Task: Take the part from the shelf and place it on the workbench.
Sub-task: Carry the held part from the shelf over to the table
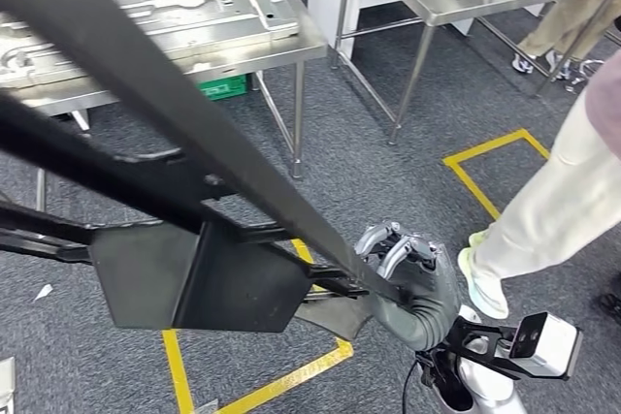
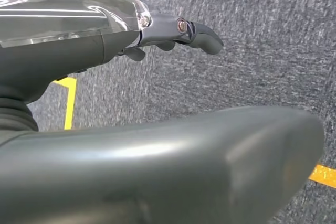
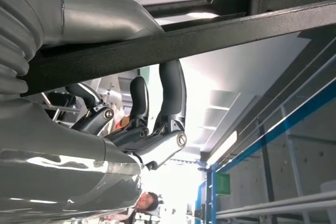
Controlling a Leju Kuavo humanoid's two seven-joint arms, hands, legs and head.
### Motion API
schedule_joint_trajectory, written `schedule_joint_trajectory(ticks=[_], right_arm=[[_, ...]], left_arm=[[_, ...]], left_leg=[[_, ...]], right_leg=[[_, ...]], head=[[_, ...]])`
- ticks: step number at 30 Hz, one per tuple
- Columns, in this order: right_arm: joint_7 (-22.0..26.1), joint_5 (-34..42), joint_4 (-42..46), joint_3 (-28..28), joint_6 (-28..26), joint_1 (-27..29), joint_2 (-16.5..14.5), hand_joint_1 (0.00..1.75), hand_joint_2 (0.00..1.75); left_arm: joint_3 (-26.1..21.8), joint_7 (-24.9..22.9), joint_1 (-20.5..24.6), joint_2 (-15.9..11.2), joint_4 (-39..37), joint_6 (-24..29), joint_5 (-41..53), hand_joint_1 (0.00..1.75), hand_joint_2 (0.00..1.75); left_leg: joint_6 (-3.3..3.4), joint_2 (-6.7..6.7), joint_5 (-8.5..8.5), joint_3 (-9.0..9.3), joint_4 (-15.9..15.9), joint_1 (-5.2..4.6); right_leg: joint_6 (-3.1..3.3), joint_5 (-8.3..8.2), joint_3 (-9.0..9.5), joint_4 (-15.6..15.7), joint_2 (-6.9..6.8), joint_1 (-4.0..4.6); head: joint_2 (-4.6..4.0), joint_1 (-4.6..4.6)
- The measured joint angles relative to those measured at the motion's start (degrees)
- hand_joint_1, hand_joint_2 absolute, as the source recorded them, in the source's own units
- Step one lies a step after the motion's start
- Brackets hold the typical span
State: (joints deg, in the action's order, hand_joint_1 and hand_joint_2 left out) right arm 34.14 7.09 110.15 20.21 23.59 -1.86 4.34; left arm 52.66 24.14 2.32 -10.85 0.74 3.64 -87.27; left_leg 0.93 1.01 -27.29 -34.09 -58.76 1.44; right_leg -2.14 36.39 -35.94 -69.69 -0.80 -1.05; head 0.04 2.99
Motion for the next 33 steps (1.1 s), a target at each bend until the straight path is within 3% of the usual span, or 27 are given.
schedule_joint_trajectory(ticks=[1,2,3,6,8,10,12,15,17,18,21,23,27,29,31,32,33], right_arm=[[0.0,0.0,-0.01,0.03,-0.01,0.03,0.01,1.75,1.75],[0.0,-0.01,-0.02,0.05,-0.02,0.03,0.0,1.75,1.75],[0.0,-0.01,-0.02,0.08,-0.06,0.02,-0.01,1.75,1.75],[0.01,0.15,0.01,0.09,-0.38,-0.04,-0.02,1.75,1.75],[0.06,0.6,0.06,0.08,-0.45,-0.07,-0.07,1.75,1.75],[0.14,0.98,0.16,0.08,-0.43,-0.09,-0.23,1.75,1.75],[0.19,1.08,0.37,0.07,-0.43,-0.08,-0.51,1.75,1.75],[0.21,1.17,0.56,-0.01,-0.43,0.07,-0.78,1.75,1.75],[0.2,1.21,0.56,-0.07,-0.43,0.2,-0.86,1.75,1.75],[0.2,1.21,0.56,-0.1,-0.42,0.23,-0.91,1.75,1.75],[0.2,1.24,0.6,-0.24,-0.39,0.23,-1.08,1.75,1.75],[0.21,1.34,0.67,-0.34,-0.27,0.26,-1.13,1.75,1.75],[0.22,1.61,0.96,-0.42,-0.08,0.4,-1.17,1.75,1.75],[0.23,1.67,1.07,-0.46,-0.08,0.41,-1.17,1.75,1.75],[0.24,1.74,1.1,-0.5,-0.04,0.6,-1.17,1.75,1.75],[0.25,1.77,1.1,-0.52,-0.01,0.76,-1.17,1.75,1.75],[0.25,1.8,1.1,-0.54,0.02,0.88,-1.17,1.75,1.75]], left_arm=[[0.01,0.1,0.02,0.02,0.0,-0.04,0.0,0.0,0.0],[0.02,0.21,0.01,0.04,0.0,-0.09,0.0,0.0,0.0],[0.03,0.33,0.0,0.05,0.0,-0.15,0.0,0.0,0.0],[0.04,0.68,0.06,0.17,0.0,-0.55,0.0,0.0,0.0],[0.05,0.88,-0.15,0.29,0.0,-0.75,0.0,0.0,0.0],[0.05,0.95,-0.46,0.26,-0.01,-0.85,0.0,0.0,0.0],[0.05,1.0,-0.46,0.19,-0.03,-0.85,0.0,0.0,0.0],[0.1,1.09,0.0,0.03,-0.04,-0.81,0.0,0.0,0.0],[0.24,1.2,0.04,0.01,-0.04,-0.95,0.0,0.0,0.0],[0.32,1.25,-0.02,-0.03,-0.04,-1.01,0.0,0.0,0.0],[0.46,1.34,-0.04,-0.14,-0.04,-1.03,0.0,0.0,0.0],[0.49,1.36,0.03,-0.12,-0.04,-1.03,0.0,0.0,0.0],[0.51,1.45,-0.13,-0.1,-0.04,-0.99,0.0,0.0,0.0],[0.51,1.5,-0.13,-0.11,-0.04,-0.96,0.0,0.0,0.0],[0.51,1.53,-0.13,-0.09,-0.04,-0.96,0.0,0.0,0.0],[0.51,1.55,-0.15,-0.07,-0.04,-0.96,0.0,0.0,0.0],[0.51,1.57,-0.17,-0.06,-0.04,-0.96,0.0,0.0,0.0]], left_leg=[[0.1,0.6,0.01,0.0,0.0,-0.17],[0.18,1.24,0.01,0.03,-0.01,-0.37],[0.23,1.92,0.02,0.08,-0.01,-0.56],[0.33,3.62,0.07,0.2,-0.04,-0.97],[0.17,4.23,0.16,-0.02,-0.06,-0.91],[-0.32,4.46,0.19,-0.17,0.03,-0.75],[-0.86,2.85,-0.96,-0.63,-1.09,-0.86],[-1.64,0.22,-5.98,-4.54,-9.89,-0.63],[-2.21,-0.14,-7.28,-6.57,-14.6,-0.13],[-2.5,-0.29,-6.42,-6.19,-14.08,0.13],[-3.22,-0.92,-1.65,-1.05,-4.15,0.68],[-2.71,-1.15,-1.02,0.62,-0.6,0.65],[-0.64,-0.93,-1.39,0.99,-0.34,0.37],[-0.07,-0.84,-1.5,1.33,-0.22,0.28],[0.31,-0.75,-1.74,1.49,-0.23,0.0],[0.46,-0.68,-1.91,1.66,-0.24,-0.19],[0.58,-0.58,-2.11,1.93,-0.24,-0.39]], right_leg=[[0.14,0.84,-1.61,-3.12,0.27,0.1],[0.37,0.62,-2.41,-4.39,0.42,0.23],[0.72,-0.73,-2.12,-3.26,0.64,0.39],[2.61,-6.73,2.3,7.75,2.26,1.14],[3.25,-7.81,3.75,11.41,2.85,1.56],[3.19,-7.91,4.02,12.12,2.68,1.54],[3.3,-8.32,4.34,12.92,2.2,1.23],[3.42,-8.53,4.46,13.36,1.23,1.03],[3.34,-8.46,4.44,13.33,0.68,0.98],[3.21,-8.38,4.48,13.29,0.5,0.9],[2.23,-7.79,4.6,12.68,0.18,0.7],[1.41,-7.46,4.46,12.18,0.11,0.87],[0.32,-6.84,4.2,10.8,0.14,0.58],[0.03,-4.16,1.66,5.51,0.2,0.46],[-0.03,-1.04,-2.63,-2.15,0.22,0.48],[0.06,-0.56,-4.18,-4.47,0.23,0.52],[0.26,-1.27,-4.68,-4.58,0.26,0.61]], head=[[0.0,0.0],[0.0,0.01],[0.0,0.01],[0.0,0.02],[0.0,0.04],[0.0,0.05],[0.0,0.08],[0.0,0.13],[0.0,0.14],[0.0,0.14],[0.0,0.17],[0.0,0.18],[0.0,0.16],[0.0,0.14],[0.0,0.14],[0.0,0.14],[0.0,0.14]])
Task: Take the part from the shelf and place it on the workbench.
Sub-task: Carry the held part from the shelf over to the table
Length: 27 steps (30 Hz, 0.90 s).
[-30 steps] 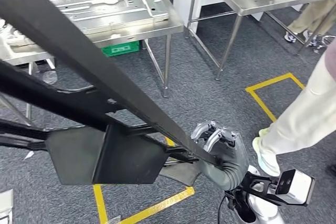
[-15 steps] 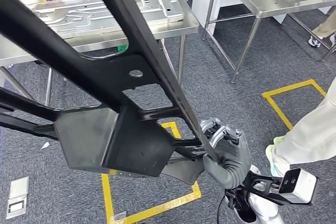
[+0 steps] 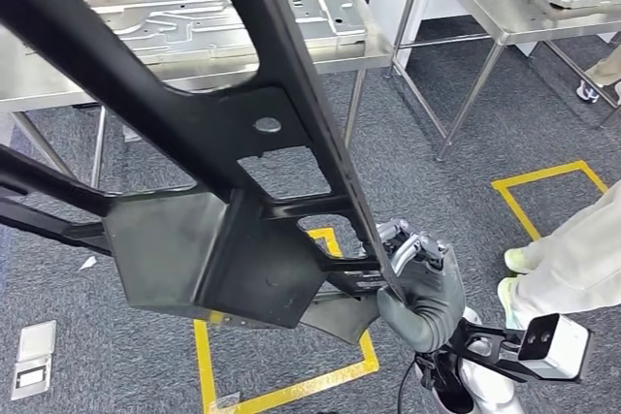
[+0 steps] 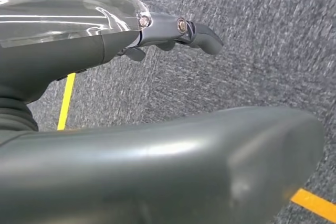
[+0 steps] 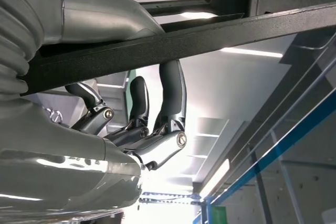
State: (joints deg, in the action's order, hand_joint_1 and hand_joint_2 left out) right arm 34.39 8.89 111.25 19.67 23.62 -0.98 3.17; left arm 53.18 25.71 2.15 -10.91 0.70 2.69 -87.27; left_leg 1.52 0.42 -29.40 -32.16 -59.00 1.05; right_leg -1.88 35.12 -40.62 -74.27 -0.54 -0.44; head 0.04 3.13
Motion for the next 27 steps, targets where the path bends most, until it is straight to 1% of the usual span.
schedule_joint_trajectory(ticks=[1,2,3,4,5,6,7,9,10,11,13,14,15,16,17,18,19,20,22,23,24,25,26,27], right_arm=[[0.01,0.02,0.01,-0.03,0.03,0.09,0.0,1.75,1.75],[0.02,0.02,0.07,-0.09,0.07,0.13,0.0,1.75,1.75],[0.03,0.03,0.14,-0.16,0.15,0.14,0.01,1.75,1.75],[0.06,0.05,0.25,-0.23,0.24,0.14,0.01,1.75,1.75],[0.09,0.08,0.36,-0.28,0.33,0.15,0.01,1.75,1.75],[0.13,0.1,0.44,-0.32,0.39,0.19,0.01,1.75,1.75],[0.18,0.12,0.51,-0.33,0.42,0.22,0.01,1.75,1.75],[0.28,0.14,0.67,-0.34,0.44,0.28,-0.02,1.75,1.75],[0.33,0.16,0.75,-0.36,0.45,0.21,-0.04,1.75,1.75],[0.36,0.17,0.81,-0.38,0.46,0.18,-0.07,1.75,1.75],[0.38,0.21,0.83,-0.47,0.47,0.27,-0.14,1.75,1.75],[0.39,0.21,0.82,-0.51,0.47,0.43,-0.16,1.75,1.75],[0.39,0.21,0.81,-0.55,0.47,0.57,-0.18,1.75,1.75],[0.4,0.21,0.81,-0.57,0.47,0.68,-0.21,1.75,1.75],[0.4,0.21,0.81,-0.6,0.47,0.76,-0.27,1.75,1.75],[0.41,0.2,0.81,-0.62,0.47,0.81,-0.33,1.75,1.75],[0.42,0.2,0.82,-0.66,0.47,0.83,-0.4,1.75,1.75],[0.44,0.21,0.85,-0.72,0.47,0.87,-0.45,1.75,1.75],[0.46,0.22,0.9,-0.81,0.51,0.97,-0.51,1.75,1.75],[0.47,0.22,0.93,-0.86,0.54,1.02,-0.52,1.75,1.75],[0.47,0.22,0.97,-0.92,0.57,1.0,-0.53,1.75,1.75],[0.48,0.22,1.05,-0.99,0.58,0.96,-0.54,1.75,1.75],[0.49,0.23,1.14,-1.1,0.59,0.93,-0.54,1.75,1.75],[0.5,0.23,1.21,-1.19,0.6,0.93,-0.55,1.75,1.75]], left_arm=[[0.0,0.03,0.0,0.01,0.0,0.0,0.0,0.0,0.0],[0.0,0.08,0.02,0.01,0.0,-0.02,0.0,0.0,0.0],[0.0,0.15,0.05,0.16,0.0,-0.05,0.0,0.0,0.0],[0.0,0.23,0.08,0.29,0.0,-0.09,0.0,0.0,0.0],[0.0,0.31,0.1,0.4,0.0,-0.14,0.0,0.0,0.0],[0.0,0.36,0.08,0.51,0.0,-0.16,0.0,0.0,0.0],[0.01,0.38,0.04,0.5,0.0,-0.17,0.0,0.0,0.0],[0.02,0.38,0.08,0.56,0.0,-0.19,0.0,0.0,0.0],[0.03,0.38,0.17,0.57,0.0,-0.2,0.0,0.0,0.0],[0.04,0.39,0.26,0.52,0.0,-0.2,0.0,0.0,0.0],[0.04,0.38,0.24,0.42,0.0,-0.2,0.0,0.0,0.0],[0.04,0.37,0.12,0.39,0.0,-0.2,0.0,0.0,0.0],[0.04,0.37,0.02,0.39,0.0,-0.2,0.0,0.0,0.0],[0.04,0.36,-0.06,0.36,0.0,-0.2,0.0,0.0,0.0],[0.04,0.36,-0.1,0.32,0.0,-0.19,0.0,0.0,0.0],[0.04,0.37,-0.12,0.31,0.0,-0.19,0.0,0.0,0.0],[0.05,0.37,-0.1,0.31,0.0,-0.17,0.0,0.0,0.0],[0.05,0.37,-0.1,0.34,0.0,-0.16,0.0,0.0,0.0],[0.08,0.38,-0.16,0.38,0.0,-0.15,0.0,0.0,0.0],[0.09,0.38,-0.23,0.38,0.0,-0.15,0.0,0.0,0.0],[0.1,0.41,-0.26,0.37,0.0,-0.15,0.0,0.0,0.0],[0.11,0.44,-0.25,0.36,0.0,-0.15,0.0,0.0,0.0],[0.13,0.46,-0.19,0.35,0.0,-0.15,0.0,0.0,0.0],[0.13,0.49,-0.11,0.34,0.0,-0.16,0.0,0.0,0.0]], left_leg=[[0.08,0.11,-0.25,0.38,0.01,-0.23],[0.13,0.23,-0.55,0.83,0.03,-0.44],[0.11,0.33,-0.83,1.24,0.08,-0.59],[-0.01,0.41,-1.06,1.46,0.18,-0.58],[-0.23,0.46,-1.26,1.57,0.35,-0.45],[-0.59,0.48,-1.2,1.65,0.33,-0.3],[-0.94,0.49,-1.07,1.84,0.36,-0.17],[-1.47,0.33,-1.26,2.15,-0.56,-0.12],[-1.61,0.26,-2.0,1.59,-1.99,-0.1],[-1.76,0.19,-3.19,0.27,-4.45,-0.05],[-2.16,0.17,-5.86,-3.87,-10.99,0.11],[-2.45,0.16,-6.37,-5.73,-13.32,0.29],[-2.77,0.14,-5.83,-6.8,-13.98,0.49],[-3.16,0.12,-4.02,-6.9,-12.59,0.71],[-3.56,0.08,-1.23,-6.06,-9.32,0.97],[-3.88,0.05,0.99,-5.06,-6.09,1.1],[-3.92,-0.03,2.32,-4.22,-2.96,1.07],[-3.52,-0.1,2.9,-3.81,-1.23,0.97],[-2.2,-0.16,2.28,-3.85,-0.53,0.57],[-1.59,-0.14,2.27,-3.78,-0.81,0.56],[-1.18,-0.1,2.06,-3.55,-0.85,0.54],[-0.79,-0.08,1.83,-3.24,-0.81,0.56],[-0.46,-0.07,1.6,-2.92,-0.76,0.57],[-0.2,-0.05,1.33,-2.66,-0.75,0.49]], right_leg=[[0.37,-1.8,0.52,2.04,0.05,0.14],[0.94,-4.37,1.86,5.78,0.14,0.41],[1.75,-6.33,3.26,9.46,0.24,0.73],[2.56,-7.47,4.39,12.63,0.39,1.05],[3.15,-8.03,5.1,14.6,0.51,1.36],[3.56,-7.8,5.41,15.44,0.61,1.58],[3.72,-7.85,5.84,16.19,0.69,1.68],[3.8,-8.15,7.29,17.45,0.55,1.41],[3.83,-8.13,8.02,17.96,0.44,1.18],[3.8,-8.03,8.58,18.31,0.33,0.99],[3.75,-7.54,9.09,18.41,0.29,0.83],[3.62,-7.2,9.39,18.39,0.32,0.75],[3.43,-6.83,9.79,18.36,0.35,0.64],[3.16,-6.36,10.33,18.3,0.38,0.47],[2.82,-5.82,11.0,18.22,0.39,0.27],[2.41,-5.3,11.59,18.12,0.39,0.11],[1.97,-4.82,11.96,17.91,0.4,0.02],[1.54,-4.4,12.06,17.73,0.42,0.02],[0.89,-3.89,11.95,17.5,0.44,0.08],[0.64,-3.57,12.04,17.5,0.41,0.02],[0.42,-3.13,12.08,17.07,0.39,-0.06],[0.22,-2.33,11.57,15.68,0.37,-0.12],[0.04,-1.11,10.3,13.07,0.37,-0.16],[-0.06,0.33,8.15,9.22,0.37,-0.16]], head=[[0.0,0.0],[0.0,0.0],[0.0,0.08],[0.0,0.18],[0.0,0.3],[0.0,0.39],[0.0,0.42],[0.0,0.4],[0.0,0.43],[0.0,0.46],[0.0,0.52],[0.0,0.54],[0.0,0.53],[0.0,0.53],[0.0,0.54],[0.0,0.56],[0.0,0.63],[0.0,0.66],[0.0,0.62],[0.0,0.53],[0.0,0.47],[0.0,0.43],[0.0,0.4],[0.0,0.36]])
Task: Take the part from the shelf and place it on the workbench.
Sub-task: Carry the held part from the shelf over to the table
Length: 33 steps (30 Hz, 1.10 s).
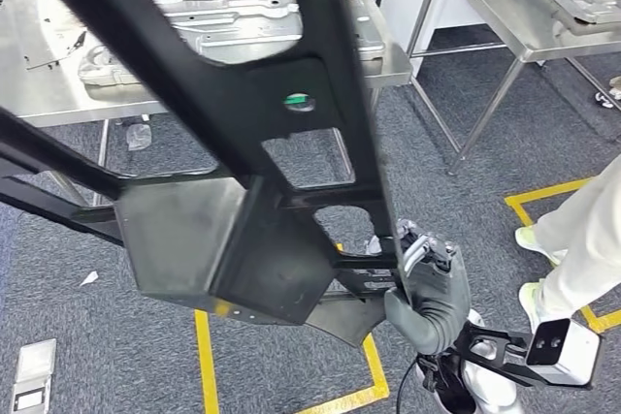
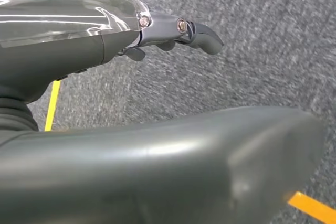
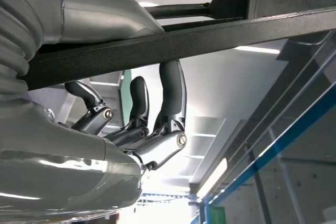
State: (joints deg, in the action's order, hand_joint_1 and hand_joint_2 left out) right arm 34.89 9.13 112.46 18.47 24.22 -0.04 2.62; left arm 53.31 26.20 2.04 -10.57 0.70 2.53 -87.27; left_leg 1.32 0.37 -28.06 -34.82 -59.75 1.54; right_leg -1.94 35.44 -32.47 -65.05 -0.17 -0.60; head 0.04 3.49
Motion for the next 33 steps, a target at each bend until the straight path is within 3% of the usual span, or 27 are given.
schedule_joint_trajectory(ticks=[2,3,4,5,7,9,11,13,14,17,18,19,20,22,24,27,29,32,33], right_arm=[[0.02,0.01,0.04,-0.09,0.07,0.12,0.0,1.75,1.75],[0.02,0.01,0.04,-0.1,0.1,0.18,0.0,1.75,1.75],[0.02,0.01,0.04,-0.11,0.14,0.21,0.0,1.75,1.75],[0.02,0.01,0.06,-0.13,0.17,0.22,0.0,1.75,1.75],[0.03,0.02,0.09,-0.2,0.25,0.22,0.0,1.75,1.75],[0.05,0.02,0.18,-0.32,0.36,0.19,0.0,1.75,1.75],[0.07,0.02,0.33,-0.43,0.4,0.19,-0.01,1.75,1.75],[0.12,-0.01,0.53,-0.47,0.43,0.2,-0.07,1.75,1.75],[0.14,-0.02,0.62,-0.48,0.44,0.18,-0.13,1.75,1.75],[0.17,-0.02,0.55,-0.51,0.46,0.27,-0.25,1.75,1.75],[0.17,-0.03,0.53,-0.51,0.46,0.36,-0.26,1.75,1.75],[0.17,-0.03,0.52,-0.51,0.46,0.4,-0.26,1.75,1.75],[0.17,-0.03,0.52,-0.51,0.46,0.42,-0.27,1.75,1.75],[0.18,-0.03,0.51,-0.51,0.46,0.4,-0.28,1.75,1.75],[0.19,-0.05,0.51,-0.51,0.46,0.36,-0.28,1.75,1.75],[0.19,-0.09,0.55,-0.5,0.46,0.34,-0.28,1.75,1.75],[0.21,-0.08,0.57,-0.53,0.5,0.2,-0.28,1.75,1.75],[0.23,-0.08,0.54,-0.59,0.56,0.12,-0.28,1.75,1.75],[0.23,-0.08,0.51,-0.61,0.56,0.16,-0.28,1.75,1.75]], left_arm=[[0.01,0.03,0.07,0.01,0.0,-0.03,0.0,0.0,0.0],[0.02,0.07,0.05,0.01,0.0,-0.05,0.0,0.0,0.0],[0.02,0.12,0.03,0.02,0.0,-0.08,0.0,0.0,0.0],[0.02,0.19,0.03,0.01,0.0,-0.1,0.0,0.0,0.0],[0.03,0.27,0.07,0.2,0.0,-0.15,0.0,0.0,0.0],[0.05,0.31,0.13,0.4,0.0,-0.25,0.0,0.0,0.0],[0.1,0.36,0.18,0.48,0.0,-0.42,0.0,0.0,0.0],[0.14,0.44,0.26,0.54,0.0,-0.51,0.0,0.0,0.0],[0.15,0.49,0.31,0.48,0.0,-0.51,0.0,0.0,0.0],[0.2,0.56,0.21,0.2,0.0,-0.5,0.0,0.0,0.0],[0.21,0.55,0.1,0.15,0.0,-0.5,0.0,0.0,0.0],[0.22,0.55,0.02,0.12,0.0,-0.49,0.0,0.0,0.0],[0.23,0.56,-0.02,0.06,0.0,-0.48,0.0,0.0,0.0],[0.23,0.56,0.0,-0.04,0.0,-0.46,0.0,0.0,0.0],[0.24,0.57,0.11,-0.04,0.0,-0.45,0.0,0.0,0.0],[0.26,0.57,0.05,-0.03,0.0,-0.45,0.0,0.0,0.0],[0.29,0.58,0.03,-0.07,0.0,-0.51,0.0,0.0,0.0],[0.31,0.6,0.14,-0.11,0.0,-0.62,0.0,0.0,0.0],[0.32,0.6,0.12,-0.11,0.0,-0.64,0.0,0.0,0.0]], left_leg=[[0.26,0.05,-0.54,0.46,0.0,-0.3],[0.33,0.1,-0.82,0.78,0.0,-0.5],[0.41,0.17,-1.16,1.25,0.02,-0.76],[0.5,0.25,-1.52,1.83,0.07,-1.05],[0.63,0.41,-2.16,2.91,0.34,-1.42],[0.26,0.45,-2.49,3.35,0.73,-1.2],[-0.41,0.42,-2.63,3.72,1.4,-1.03],[-0.84,0.3,-3.31,4.01,0.94,-1.18],[-1.08,0.25,-4.25,3.33,-0.83,-1.22],[-2.01,0.19,-7.86,-2.66,-11.15,-0.73],[-2.34,0.18,-7.74,-4.27,-13.11,-0.5],[-2.65,0.16,-6.41,-4.86,-12.97,-0.28],[-2.93,0.12,-3.99,-4.35,-10.63,-0.06],[-3.29,-0.07,0.58,-1.73,-3.62,0.17],[-2.62,-0.22,1.28,-0.02,0.22,0.06],[-1.02,-0.1,0.02,0.36,0.69,-0.06],[-0.36,-0.02,-0.41,1.06,0.88,0.12],[0.11,-0.01,-1.35,2.1,1.0,0.1],[0.12,0.01,-1.73,2.51,1.0,0.05]], right_leg=[[0.05,1.96,-5.22,-7.81,0.0,0.06],[0.24,1.6,-6.95,-9.63,0.01,0.15],[0.62,-0.09,-7.45,-8.94,0.03,0.32],[1.24,-2.74,-6.77,-5.96,0.09,0.63],[3.24,-7.31,-4.17,1.5,0.21,1.51],[4.84,-8.33,-2.59,5.39,0.27,2.31],[5.28,-8.07,-1.79,6.86,0.3,2.51],[4.88,-8.31,-0.22,8.89,0.16,2.07],[4.57,-8.41,0.69,9.83,0.06,1.75],[4.11,-7.65,2.21,10.47,-0.06,1.31],[3.99,-7.2,2.7,10.45,-0.04,1.22],[3.83,-6.71,3.29,10.41,0.0,1.13],[3.58,-6.11,4.01,10.33,0.03,1.0],[2.85,-4.74,5.37,10.0,0.05,0.87],[2.07,-3.72,5.81,9.6,0.09,0.95],[1.29,-3.25,5.83,9.21,0.15,0.96],[0.74,-2.2,4.59,6.26,0.15,0.83],[0.14,1.62,-2.36,-5.04,0.14,0.57],[0.11,2.22,-4.66,-7.94,0.14,0.55]], head=[[0.0,-0.02],[0.0,-0.03],[0.0,-0.03],[0.0,-0.03],[0.0,0.13],[0.0,0.23],[0.0,0.16],[0.0,0.22],[0.0,0.26],[0.0,0.34],[0.0,0.34],[0.0,0.34],[0.0,0.34],[0.0,0.39],[0.0,0.44],[0.0,0.35],[0.0,0.29],[0.0,0.23],[0.0,0.23]])
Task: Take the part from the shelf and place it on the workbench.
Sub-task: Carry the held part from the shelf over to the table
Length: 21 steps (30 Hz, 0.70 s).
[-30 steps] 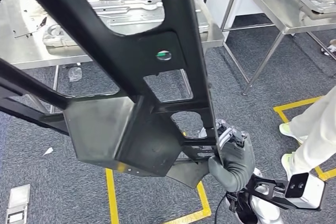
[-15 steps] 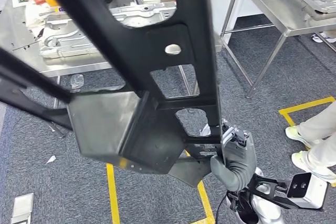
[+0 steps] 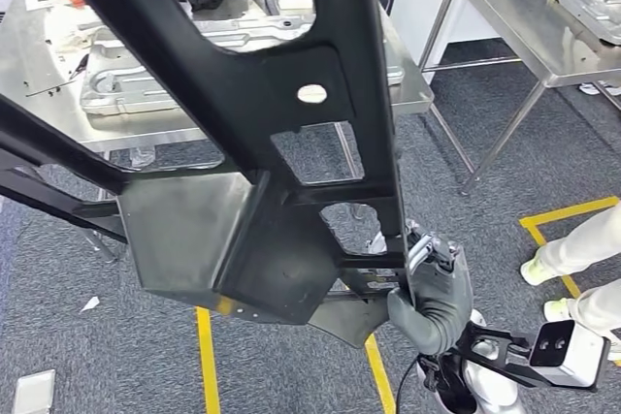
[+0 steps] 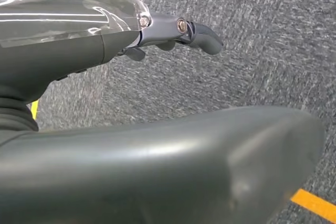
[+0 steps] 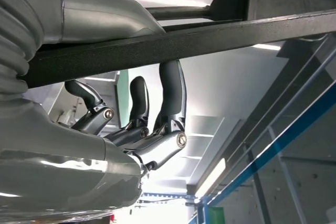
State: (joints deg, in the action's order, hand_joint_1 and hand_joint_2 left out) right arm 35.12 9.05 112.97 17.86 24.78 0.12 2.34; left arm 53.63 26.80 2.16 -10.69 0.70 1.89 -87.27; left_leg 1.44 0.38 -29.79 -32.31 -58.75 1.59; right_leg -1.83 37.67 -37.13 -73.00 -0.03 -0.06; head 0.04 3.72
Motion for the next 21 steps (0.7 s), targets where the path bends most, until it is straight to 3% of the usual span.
schedule_joint_trajectory(ticks=[1,2,4,6,8,11,12,15,16,17,18,19,21], right_arm=[[0.0,0.0,-0.01,-0.03,0.01,0.02,0.0,1.75,1.75],[0.0,-0.01,-0.01,-0.07,0.01,0.03,0.0,1.75,1.75],[0.01,-0.02,0.0,-0.23,0.05,0.02,-0.01,1.75,1.75],[0.02,-0.03,0.01,-0.43,0.16,-0.02,-0.01,1.75,1.75],[0.03,-0.04,0.01,-0.63,0.25,-0.04,-0.02,1.75,1.75],[0.11,-0.07,0.05,-0.79,0.3,-0.12,-0.11,1.75,1.75],[0.16,-0.08,0.06,-0.81,0.32,-0.16,-0.16,1.75,1.75],[0.23,-0.09,0.01,-0.88,0.37,-0.08,-0.21,1.75,1.75],[0.24,-0.09,0.0,-0.89,0.38,-0.01,-0.22,1.75,1.75],[0.24,-0.09,-0.01,-0.9,0.39,0.03,-0.22,1.75,1.75],[0.24,-0.09,-0.02,-0.91,0.4,0.06,-0.22,1.75,1.75],[0.25,-0.09,-0.02,-0.91,0.4,0.06,-0.22,1.75,1.75],[0.26,-0.09,-0.05,-0.92,0.43,0.04,-0.22,1.75,1.75]], left_arm=[[0.02,0.0,-0.04,0.0,0.0,0.02,0.0,0.0,0.0],[0.05,0.0,-0.05,0.0,0.0,0.03,0.0,0.0,0.0],[0.2,0.0,0.02,0.05,0.0,0.05,0.0,0.0,0.0],[0.37,0.01,0.13,0.15,0.0,0.05,0.0,0.0,0.0],[0.45,0.01,0.13,0.24,0.0,0.05,0.0,0.0,0.0],[0.5,0.03,0.32,0.31,0.0,0.05,0.0,0.0,0.0],[0.51,0.05,0.45,0.27,0.0,0.06,0.0,0.0,0.0],[0.55,0.1,0.42,0.16,0.0,0.07,0.0,0.0,0.0],[0.55,0.12,0.32,0.15,0.0,0.07,0.0,0.0,0.0],[0.55,0.14,0.25,0.13,0.0,0.06,0.0,0.0,0.0],[0.55,0.16,0.21,0.09,0.0,0.06,0.0,0.0,0.0],[0.55,0.17,0.18,0.05,0.0,0.07,0.0,0.0,0.0],[0.57,0.2,0.22,0.0,0.0,0.07,0.0,0.0,0.0]], left_leg=[[-0.02,0.04,-0.44,0.56,0.0,-0.08],[-0.07,0.09,-0.93,1.25,0.02,-0.18],[-0.21,0.21,-1.9,2.72,0.11,-0.35],[-0.56,0.26,-2.54,3.49,0.41,-0.31],[-1.2,0.19,-2.5,3.87,0.62,-0.22],[-1.8,0.02,-2.96,3.8,-1.15,-0.19],[-1.94,0.0,-3.91,2.53,-3.59,-0.17],[-2.51,-0.01,-7.55,-3.9,-13.22,-0.13],[-2.65,-0.01,-7.55,-5.34,-14.35,-0.1],[-2.75,-0.03,-6.29,-5.79,-13.43,-0.07],[-2.82,-0.05,-3.93,-5.48,-10.84,-0.01],[-2.83,-0.07,-1.17,-4.56,-7.36,0.04],[-2.42,-0.14,1.78,-3.27,-2.03,-0.14]], right_leg=[[0.09,-0.61,-1.41,-0.9,0.0,0.01],[0.3,-2.4,-1.86,0.28,0.01,0.06],[1.29,-8.03,-0.18,7.46,0.04,0.42],[2.42,-10.6,1.26,12.86,0.04,0.93],[3.0,-10.31,1.69,14.4,0.08,1.22],[3.51,-10.37,3.61,15.98,0.05,0.82],[3.66,-10.24,4.26,16.33,0.01,0.67],[3.89,-9.24,5.38,16.46,0.05,0.66],[3.85,-8.81,5.88,16.46,0.11,0.65],[3.75,-8.32,6.54,16.46,0.17,0.62],[3.58,-7.73,7.36,16.45,0.22,0.57],[3.34,-7.11,8.15,16.45,0.21,0.52],[2.68,-6.09,9.11,16.35,0.21,0.55]], head=[[0.0,-0.01],[0.0,-0.01],[0.0,0.02],[0.0,0.07],[0.0,0.05],[0.0,0.03],[0.0,0.07],[0.0,0.13],[0.0,0.13],[0.0,0.13],[0.0,0.12],[0.0,0.11],[0.0,0.13]])
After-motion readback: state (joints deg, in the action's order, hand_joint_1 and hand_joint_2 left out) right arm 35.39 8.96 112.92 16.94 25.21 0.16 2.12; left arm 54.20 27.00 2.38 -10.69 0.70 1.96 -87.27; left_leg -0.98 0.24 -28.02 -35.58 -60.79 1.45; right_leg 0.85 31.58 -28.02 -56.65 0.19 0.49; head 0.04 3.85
